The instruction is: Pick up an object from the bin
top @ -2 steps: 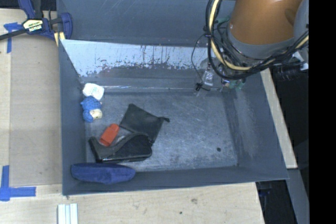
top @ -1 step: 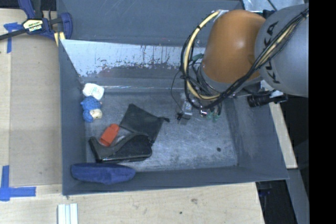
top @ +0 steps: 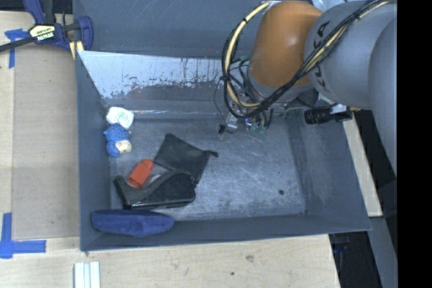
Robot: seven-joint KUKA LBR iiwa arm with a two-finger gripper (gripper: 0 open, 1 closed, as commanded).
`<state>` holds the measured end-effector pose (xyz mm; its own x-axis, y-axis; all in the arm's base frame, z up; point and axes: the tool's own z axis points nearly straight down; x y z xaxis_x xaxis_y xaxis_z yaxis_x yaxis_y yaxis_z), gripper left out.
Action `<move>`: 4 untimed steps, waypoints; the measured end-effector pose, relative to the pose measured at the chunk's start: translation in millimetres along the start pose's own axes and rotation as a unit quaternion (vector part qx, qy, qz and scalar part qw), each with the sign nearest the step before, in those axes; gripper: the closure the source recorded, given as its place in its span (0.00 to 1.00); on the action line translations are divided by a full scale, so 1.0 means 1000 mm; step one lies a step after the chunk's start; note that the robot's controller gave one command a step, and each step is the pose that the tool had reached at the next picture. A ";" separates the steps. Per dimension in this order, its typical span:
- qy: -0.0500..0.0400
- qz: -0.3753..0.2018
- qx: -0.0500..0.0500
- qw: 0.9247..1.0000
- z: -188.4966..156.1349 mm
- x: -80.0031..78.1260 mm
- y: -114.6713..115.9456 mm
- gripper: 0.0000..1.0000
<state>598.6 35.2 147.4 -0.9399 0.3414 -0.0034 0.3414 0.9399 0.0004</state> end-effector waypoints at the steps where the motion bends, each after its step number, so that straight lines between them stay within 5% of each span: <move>1: -0.004 -0.135 -0.001 0.991 -0.177 -0.011 -0.018 1.00; 2: 0.004 -0.081 0.001 0.997 -0.028 0.014 -0.003 1.00; 3: 0.002 -0.029 0.000 1.000 0.009 0.023 -0.006 1.00; 4: -0.004 -0.186 -0.001 0.983 -0.110 -0.007 -0.010 1.00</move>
Offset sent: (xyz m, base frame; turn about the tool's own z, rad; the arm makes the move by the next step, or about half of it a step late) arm 0.0018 -0.0197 0.1725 -0.2721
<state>601.6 22.9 257.2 -0.9996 -0.0248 -0.0107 -0.0248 0.9997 -0.0005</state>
